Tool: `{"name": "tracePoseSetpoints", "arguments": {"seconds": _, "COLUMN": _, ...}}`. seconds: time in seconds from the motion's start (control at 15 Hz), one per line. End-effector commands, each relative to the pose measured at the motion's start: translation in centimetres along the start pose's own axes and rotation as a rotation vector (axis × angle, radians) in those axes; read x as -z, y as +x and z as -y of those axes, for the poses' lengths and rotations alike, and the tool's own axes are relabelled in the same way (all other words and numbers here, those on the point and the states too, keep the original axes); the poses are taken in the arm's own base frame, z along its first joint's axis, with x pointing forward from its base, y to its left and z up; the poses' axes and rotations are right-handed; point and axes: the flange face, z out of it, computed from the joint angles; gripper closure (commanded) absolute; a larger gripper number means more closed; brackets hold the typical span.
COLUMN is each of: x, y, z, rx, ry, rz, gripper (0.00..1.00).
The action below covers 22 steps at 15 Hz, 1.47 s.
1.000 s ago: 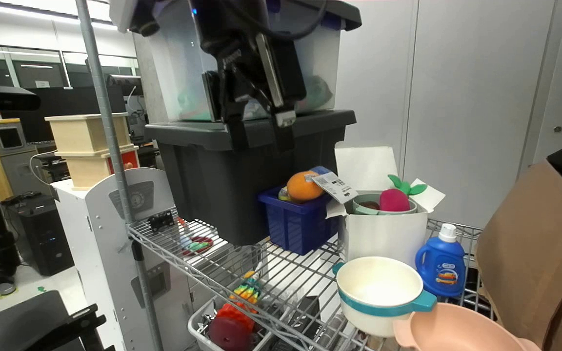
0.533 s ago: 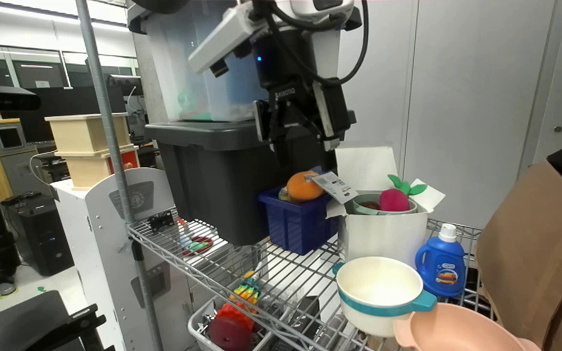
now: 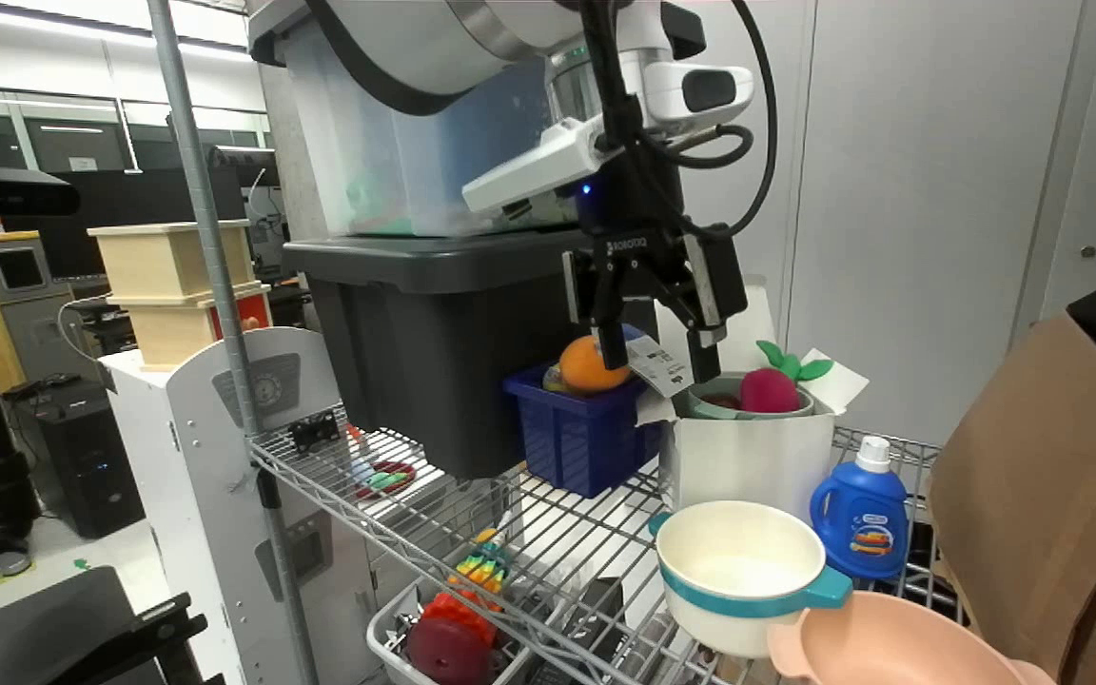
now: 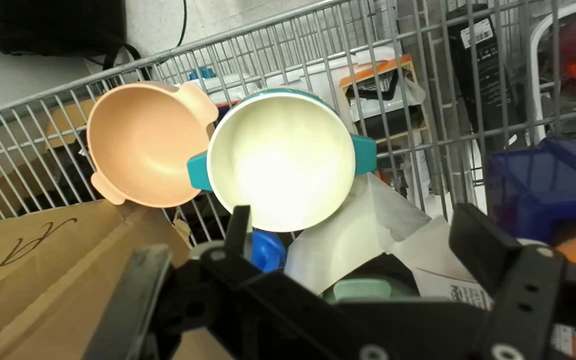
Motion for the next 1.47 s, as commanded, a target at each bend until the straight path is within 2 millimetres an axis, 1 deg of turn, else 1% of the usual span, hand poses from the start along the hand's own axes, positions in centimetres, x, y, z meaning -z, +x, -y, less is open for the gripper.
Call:
{"name": "tracePoseSetpoints", "arguments": {"seconds": 0.0, "x": 0.7, "y": 2.3, "z": -0.7, "rx": -0.022, "ry": -0.004, "rz": -0.003, "gripper": 0.00}}
{"name": "tracePoseSetpoints", "arguments": {"seconds": 0.2, "x": 1.1, "y": 3.7, "z": -2.2, "rx": -0.043, "ry": -0.016, "rz": -0.026, "gripper": 0.00}}
{"name": "tracePoseSetpoints", "arguments": {"seconds": 0.4, "x": 1.6, "y": 4.7, "z": -3.1, "rx": -0.062, "ry": -0.026, "rz": -0.036, "gripper": 0.00}}
{"name": "tracePoseSetpoints", "arguments": {"seconds": 0.6, "x": 1.2, "y": 5.3, "z": -2.8, "rx": -0.068, "ry": -0.030, "rz": -0.037, "gripper": 0.00}}
{"name": "tracePoseSetpoints", "arguments": {"seconds": 0.73, "x": 1.2, "y": 5.5, "z": -2.4, "rx": -0.060, "ry": 0.002, "rz": -0.044, "gripper": 0.00}}
{"name": "tracePoseSetpoints", "arguments": {"seconds": 1.2, "x": 3.5, "y": 6.8, "z": -1.9, "rx": -0.041, "ry": 0.086, "rz": -0.119, "gripper": 0.00}}
{"name": "tracePoseSetpoints", "arguments": {"seconds": 1.4, "x": 3.8, "y": 8.0, "z": -2.1, "rx": -0.047, "ry": 0.088, "rz": -0.145, "gripper": 0.00}}
